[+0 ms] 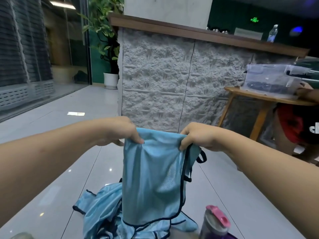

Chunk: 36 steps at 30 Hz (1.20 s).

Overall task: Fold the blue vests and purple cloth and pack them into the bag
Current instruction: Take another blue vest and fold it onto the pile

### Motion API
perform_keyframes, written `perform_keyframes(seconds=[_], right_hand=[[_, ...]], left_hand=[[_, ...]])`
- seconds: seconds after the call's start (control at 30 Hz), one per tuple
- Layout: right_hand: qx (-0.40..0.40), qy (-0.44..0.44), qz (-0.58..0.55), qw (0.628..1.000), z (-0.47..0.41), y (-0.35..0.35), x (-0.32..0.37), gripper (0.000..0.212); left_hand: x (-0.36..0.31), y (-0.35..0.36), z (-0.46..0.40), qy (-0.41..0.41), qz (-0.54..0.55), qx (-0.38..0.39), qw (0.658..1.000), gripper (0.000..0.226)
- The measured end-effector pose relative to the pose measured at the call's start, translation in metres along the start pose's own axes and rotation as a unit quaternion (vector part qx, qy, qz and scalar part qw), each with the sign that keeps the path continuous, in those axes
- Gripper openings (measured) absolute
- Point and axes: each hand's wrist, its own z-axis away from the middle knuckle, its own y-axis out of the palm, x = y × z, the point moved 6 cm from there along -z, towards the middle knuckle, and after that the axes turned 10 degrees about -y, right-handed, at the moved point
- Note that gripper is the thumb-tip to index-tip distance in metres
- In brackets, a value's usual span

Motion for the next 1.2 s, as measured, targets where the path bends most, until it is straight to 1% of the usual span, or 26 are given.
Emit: perform_keyframes(seconds=[0.07,0.13,0.17,0.2,0.27,0.3,0.33,0.37,0.4,0.47,0.5,0.57,0.6,0.63,0.67,0.7,0.73,0.8,0.87,0.93,0.97,1.0,1.07,1.1,1.13,1.2], right_hand=[[-0.007,0.003,-0.154,0.988,0.004,-0.004,-0.006,0.019],[-0.015,-0.016,-0.275,0.961,0.005,-0.003,-0.010,0.031],[-0.027,-0.023,-0.331,0.943,0.005,-0.003,-0.012,0.031],[-0.046,-0.019,-0.387,0.921,0.005,-0.002,-0.014,0.028],[-0.077,0.000,-0.462,0.884,0.005,0.003,-0.013,0.020],[-0.092,0.012,-0.486,0.869,0.004,0.006,-0.013,0.020],[-0.108,0.024,-0.501,0.859,0.002,0.009,-0.013,0.021],[-0.119,0.031,-0.504,0.855,0.000,0.012,-0.013,0.024],[-0.129,0.035,-0.504,0.853,-0.003,0.014,-0.014,0.029],[-0.140,0.050,-0.499,0.854,-0.007,0.014,-0.019,0.034],[-0.140,0.060,-0.501,0.852,-0.006,0.014,-0.020,0.031],[-0.151,0.076,-0.508,0.844,-0.001,0.012,-0.023,0.020],[-0.164,0.075,-0.512,0.840,-0.001,0.010,-0.026,0.022],[-0.180,0.070,-0.528,0.827,0.001,0.010,-0.029,0.034],[-0.197,0.057,-0.556,0.805,0.002,0.011,-0.031,0.053],[-0.213,0.034,-0.592,0.776,0.001,0.014,-0.033,0.075],[-0.227,0.011,-0.624,0.747,0.002,0.018,-0.034,0.092],[-0.254,0.003,-0.661,0.706,0.002,0.034,-0.040,0.105],[-0.250,0.012,-0.683,0.687,0.001,0.057,-0.047,0.112],[-0.194,0.023,-0.688,0.699,0.002,0.081,-0.047,0.116],[-0.167,0.020,-0.680,0.713,0.005,0.088,-0.040,0.109],[-0.150,0.016,-0.665,0.731,0.007,0.091,-0.033,0.093],[-0.165,0.008,-0.630,0.759,0.005,0.088,-0.031,0.053],[-0.172,0.009,-0.613,0.771,0.004,0.085,-0.030,0.050],[-0.174,0.009,-0.595,0.785,0.003,0.081,-0.028,0.064],[-0.173,0.000,-0.570,0.804,0.002,0.070,-0.023,0.101]], left_hand=[[0.005,-0.003,-0.001,0.008,0.150,0.049,0.987,0.025],[0.008,-0.003,0.001,0.028,0.292,0.074,0.953,0.026],[0.008,-0.002,0.002,0.038,0.340,0.083,0.936,0.024],[0.010,0.000,0.002,0.041,0.376,0.083,0.922,0.030],[0.020,0.007,-0.002,0.037,0.450,0.101,0.887,0.055],[0.026,0.014,-0.004,0.036,0.473,0.127,0.871,0.070],[0.031,0.024,-0.004,0.033,0.476,0.172,0.862,0.083],[0.034,0.036,0.000,0.032,0.458,0.222,0.860,0.090],[0.036,0.045,0.006,0.037,0.427,0.259,0.865,0.091],[0.043,0.052,0.003,0.049,0.371,0.281,0.884,0.092],[0.045,0.053,0.001,0.047,0.355,0.268,0.894,0.086],[0.043,0.048,-0.004,0.036,0.368,0.221,0.902,0.067],[0.041,0.044,-0.008,0.022,0.383,0.195,0.902,0.058],[0.040,0.041,-0.009,0.002,0.396,0.169,0.903,0.051],[0.040,0.040,-0.009,-0.019,0.403,0.149,0.903,0.045],[0.039,0.039,-0.010,-0.034,0.408,0.135,0.902,0.042],[0.037,0.039,-0.009,-0.044,0.418,0.128,0.898,0.038],[0.035,0.037,-0.012,-0.050,0.443,0.100,0.890,0.036],[0.034,0.034,-0.016,-0.047,0.460,0.068,0.884,0.037],[0.035,0.030,-0.019,-0.044,0.472,0.042,0.879,0.035],[0.036,0.028,-0.019,-0.045,0.476,0.033,0.878,0.034],[0.037,0.027,-0.020,-0.046,0.473,0.027,0.880,0.034],[0.042,0.022,-0.021,-0.049,0.456,0.010,0.889,0.033],[0.045,0.019,-0.022,-0.051,0.443,-0.001,0.895,0.031],[0.047,0.017,-0.023,-0.052,0.424,-0.009,0.904,0.029],[0.053,0.011,-0.024,-0.069,0.384,-0.039,0.920,0.024]])
